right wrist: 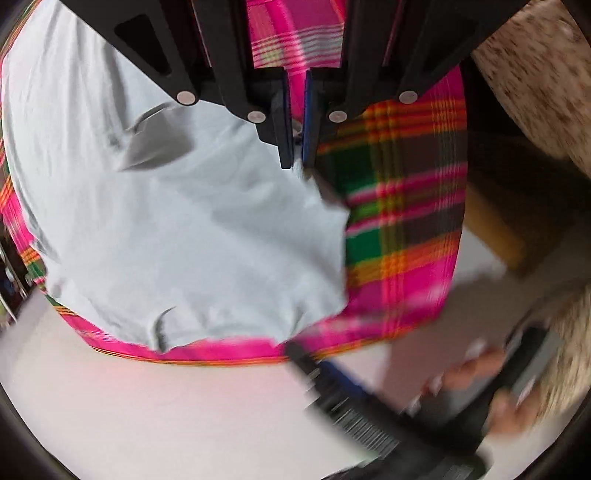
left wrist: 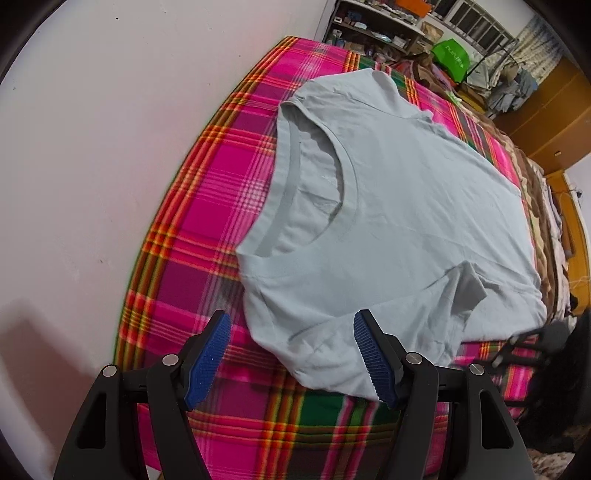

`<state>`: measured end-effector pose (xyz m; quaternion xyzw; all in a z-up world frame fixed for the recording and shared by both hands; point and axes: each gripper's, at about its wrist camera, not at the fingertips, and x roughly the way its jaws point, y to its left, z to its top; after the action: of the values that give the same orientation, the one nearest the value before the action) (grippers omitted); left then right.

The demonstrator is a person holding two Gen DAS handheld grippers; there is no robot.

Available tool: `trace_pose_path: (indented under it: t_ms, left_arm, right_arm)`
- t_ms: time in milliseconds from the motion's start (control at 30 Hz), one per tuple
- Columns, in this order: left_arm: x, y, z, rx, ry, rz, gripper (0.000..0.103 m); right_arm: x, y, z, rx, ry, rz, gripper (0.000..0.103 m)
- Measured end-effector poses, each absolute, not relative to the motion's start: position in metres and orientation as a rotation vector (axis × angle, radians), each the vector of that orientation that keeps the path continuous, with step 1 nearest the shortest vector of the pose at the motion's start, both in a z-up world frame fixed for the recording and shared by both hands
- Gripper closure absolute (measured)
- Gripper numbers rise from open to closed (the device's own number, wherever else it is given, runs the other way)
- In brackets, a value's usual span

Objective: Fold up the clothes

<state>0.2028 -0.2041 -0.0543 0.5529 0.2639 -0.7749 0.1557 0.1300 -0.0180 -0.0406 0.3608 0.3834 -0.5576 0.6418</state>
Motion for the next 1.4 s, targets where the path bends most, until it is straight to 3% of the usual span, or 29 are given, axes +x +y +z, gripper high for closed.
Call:
trace_pose_path:
  t_ms: [467, 1200, 1300, 1400]
  left_arm:
    - [0.212, -0.227, -0.059, 1.605, 0.775, -2.288, 0.032]
    - [0.191, -0.235, -0.089, 1.639, 0.848, -2.150, 0.032]
    - [0.189, -0.234, -0.098, 1.677, 0.878, -2.129, 0.036]
    - [0.186, -0.229, -0.102, 1.706, 0.851, -2.127, 0.052]
  right_arm:
    - [0.029, -0.083, -0.013, 0.890, 0.765, -1.519, 0.098]
    - [-0.012, -0.153, -0.077, 0.994, 0.793, -1.493, 0.097]
    - [-0.028, -0.152, -0.072, 1.065, 0.705, -1.503, 0.094]
    - [-0.056, -0.136, -0.057, 1.148, 0.561, -1.559, 0.085]
